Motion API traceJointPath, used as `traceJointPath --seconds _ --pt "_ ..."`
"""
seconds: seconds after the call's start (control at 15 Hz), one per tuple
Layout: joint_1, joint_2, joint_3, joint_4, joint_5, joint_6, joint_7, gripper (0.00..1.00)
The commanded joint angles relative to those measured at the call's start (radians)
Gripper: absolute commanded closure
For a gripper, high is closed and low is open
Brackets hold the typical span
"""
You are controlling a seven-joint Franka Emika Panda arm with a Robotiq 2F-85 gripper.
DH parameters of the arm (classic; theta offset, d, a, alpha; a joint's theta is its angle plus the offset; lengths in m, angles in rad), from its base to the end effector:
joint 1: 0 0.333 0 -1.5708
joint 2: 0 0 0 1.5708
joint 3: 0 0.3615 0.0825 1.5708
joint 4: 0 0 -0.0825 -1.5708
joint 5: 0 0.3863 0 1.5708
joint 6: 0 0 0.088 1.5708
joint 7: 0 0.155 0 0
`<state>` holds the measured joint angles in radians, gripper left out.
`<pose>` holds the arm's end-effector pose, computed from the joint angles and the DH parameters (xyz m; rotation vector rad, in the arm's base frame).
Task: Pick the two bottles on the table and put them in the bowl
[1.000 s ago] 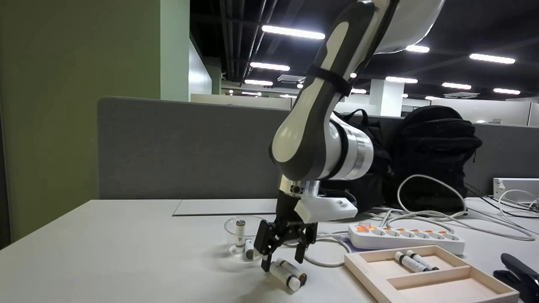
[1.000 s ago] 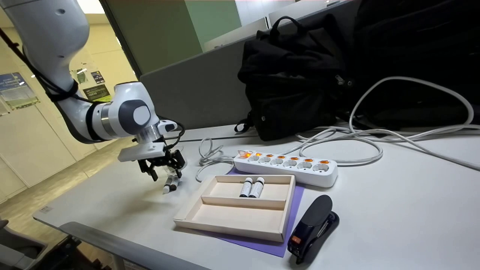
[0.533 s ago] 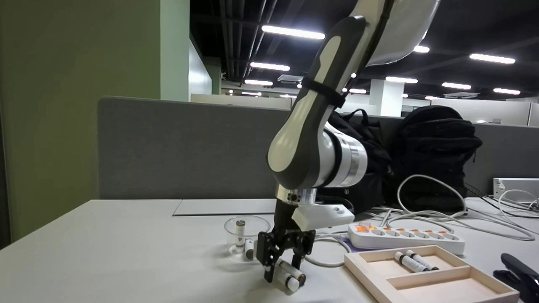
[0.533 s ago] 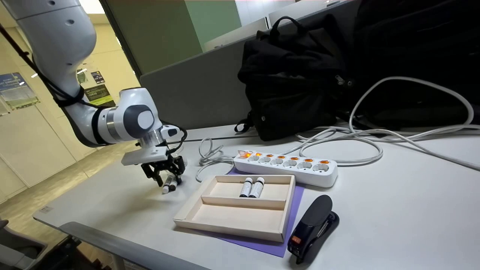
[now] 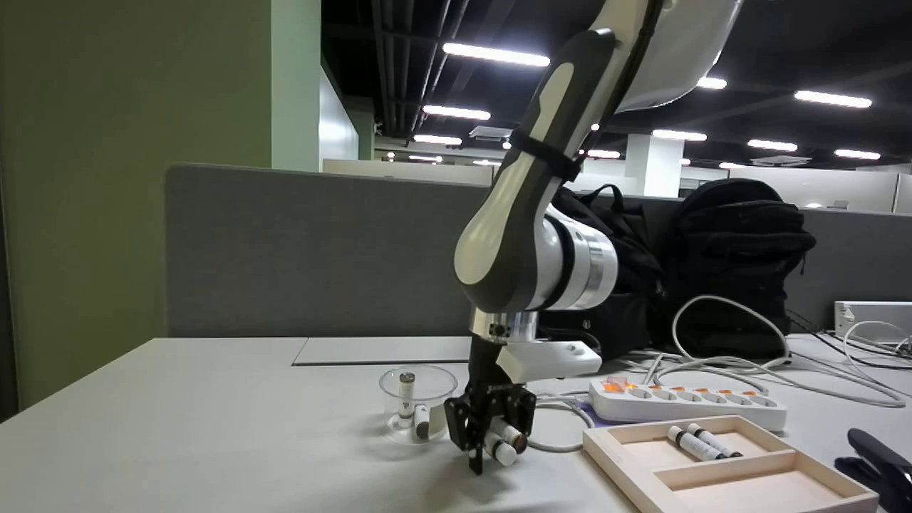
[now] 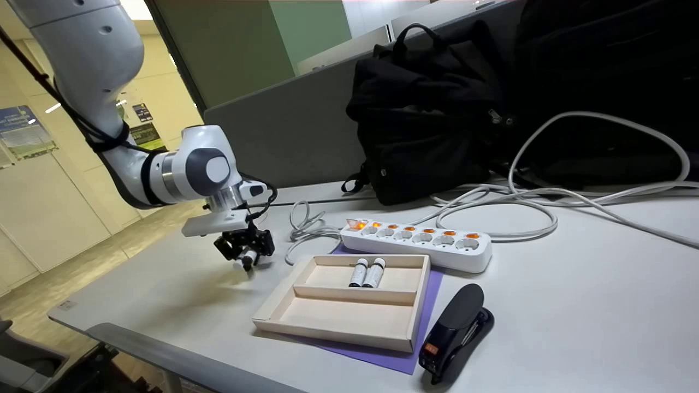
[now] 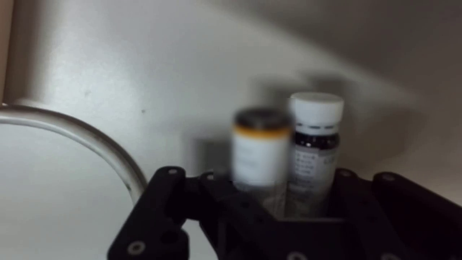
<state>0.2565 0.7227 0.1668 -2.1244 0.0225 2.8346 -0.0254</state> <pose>0.5270 0.2442 0.0534 -2.9713 -0.5812 0.0415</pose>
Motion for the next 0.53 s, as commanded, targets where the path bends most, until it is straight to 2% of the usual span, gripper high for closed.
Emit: traceJointPath --seconds 0.0,0.33,0.47 --pt "-0.026 -0.02 0.03 0.011 0.01 -0.035 0.016 0.99" --pt "-0.124 -0.154 0.153 -0.003 0.082 -0.111 -0.031 1.0" --pt "-0.122 -0.207 0.147 0.01 0.092 -0.127 -0.021 1.0"
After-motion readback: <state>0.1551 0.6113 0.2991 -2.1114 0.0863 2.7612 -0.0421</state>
